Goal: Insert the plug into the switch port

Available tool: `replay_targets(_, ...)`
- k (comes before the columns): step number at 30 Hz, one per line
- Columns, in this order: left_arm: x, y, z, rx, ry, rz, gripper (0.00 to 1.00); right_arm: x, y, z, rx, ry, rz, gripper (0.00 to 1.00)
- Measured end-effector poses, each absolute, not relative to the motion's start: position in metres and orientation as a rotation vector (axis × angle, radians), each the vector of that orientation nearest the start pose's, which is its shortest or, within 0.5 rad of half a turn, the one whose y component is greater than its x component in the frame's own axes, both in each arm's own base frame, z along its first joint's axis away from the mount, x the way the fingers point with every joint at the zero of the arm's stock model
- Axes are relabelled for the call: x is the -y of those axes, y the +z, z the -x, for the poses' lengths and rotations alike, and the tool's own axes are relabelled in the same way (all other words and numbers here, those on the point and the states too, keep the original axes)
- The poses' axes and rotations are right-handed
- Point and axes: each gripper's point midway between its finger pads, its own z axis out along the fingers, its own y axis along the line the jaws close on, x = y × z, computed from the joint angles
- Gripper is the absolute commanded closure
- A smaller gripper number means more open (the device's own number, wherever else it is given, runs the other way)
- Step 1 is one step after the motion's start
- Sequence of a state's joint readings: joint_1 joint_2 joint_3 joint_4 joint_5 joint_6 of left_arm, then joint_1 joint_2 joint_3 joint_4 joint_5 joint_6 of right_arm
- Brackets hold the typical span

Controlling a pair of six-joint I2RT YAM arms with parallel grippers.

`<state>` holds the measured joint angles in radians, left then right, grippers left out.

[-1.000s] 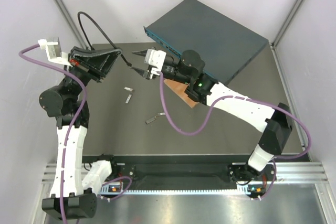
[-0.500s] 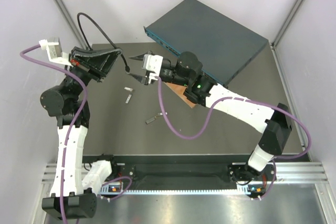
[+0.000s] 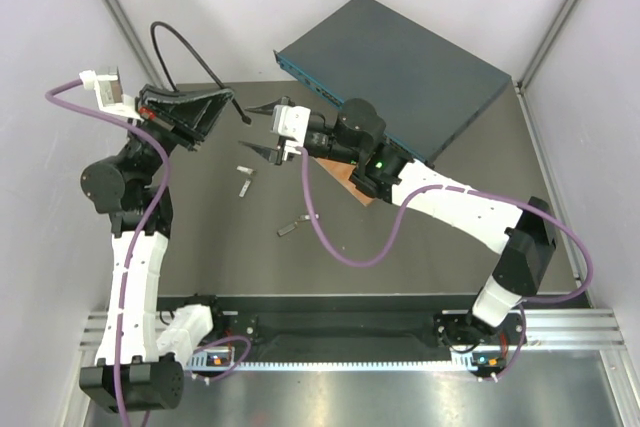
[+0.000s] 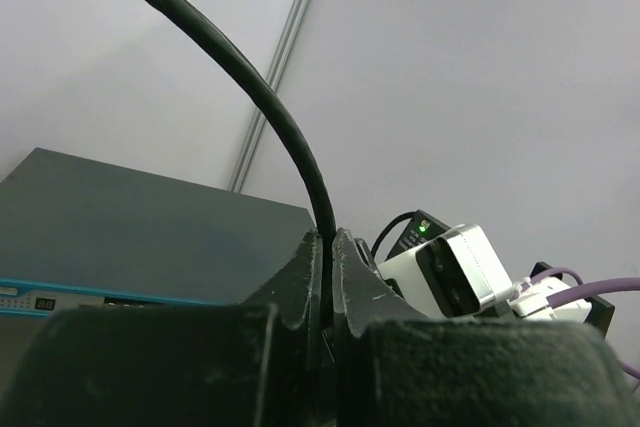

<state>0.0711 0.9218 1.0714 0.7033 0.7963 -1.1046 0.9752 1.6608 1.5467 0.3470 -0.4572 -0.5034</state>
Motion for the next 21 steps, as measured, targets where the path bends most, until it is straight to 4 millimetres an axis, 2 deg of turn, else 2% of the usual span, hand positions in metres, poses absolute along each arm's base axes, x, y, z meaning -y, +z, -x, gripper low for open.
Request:
replay_targets(3,0.135,0.535,-0.232,-1.06,-1.223,-0.272,1.0,-0.477,0.429,-0.253,-0.729,0.695,1.188,0.48)
replay_targets(6,0.135,0.535,-0.23,-1.057,-1.222,-0.274,1.0,-0.476,0.43,-0.256,-0.741,0.689,1.174,0.58)
replay_targets(9,0.136,0.535,-0.229,-1.056,-1.222,-0.275,1.0,-0.475,0.43,-0.259,-0.758,0.677,1.16,0.75)
replay_targets(10,0.136,0.535,-0.228,-1.056,-1.222,-0.276,0.99,-0.475,0.431,-0.261,-0.762,0.674,1.155,0.89)
replay_targets(11,0.136,0.534,-0.228,-1.056,-1.222,-0.276,0.97,-0.475,0.432,-0.263,-0.766,0.665,1.149,0.94)
replay_targets(13,0.136,0.535,-0.226,-1.054,-1.218,-0.277,0.84,-0.475,0.435,-0.267,-0.779,0.653,1.135,1.0)
replay_targets(16,0.135,0.53,-0.226,-1.07,-1.211,-0.259,0.5,-0.474,0.436,-0.274,-0.8,0.624,1.122,1.0)
replay_targets(19,0.134,0.513,-0.231,-1.139,-1.212,-0.211,0.39,-0.471,0.433,-0.281,-0.821,0.582,1.117,1.0)
replay_targets(21,0.134,0.496,-0.234,-1.206,-1.212,-0.188,0.37,-0.469,0.427,-0.287,-0.844,0.549,1.128,1.0)
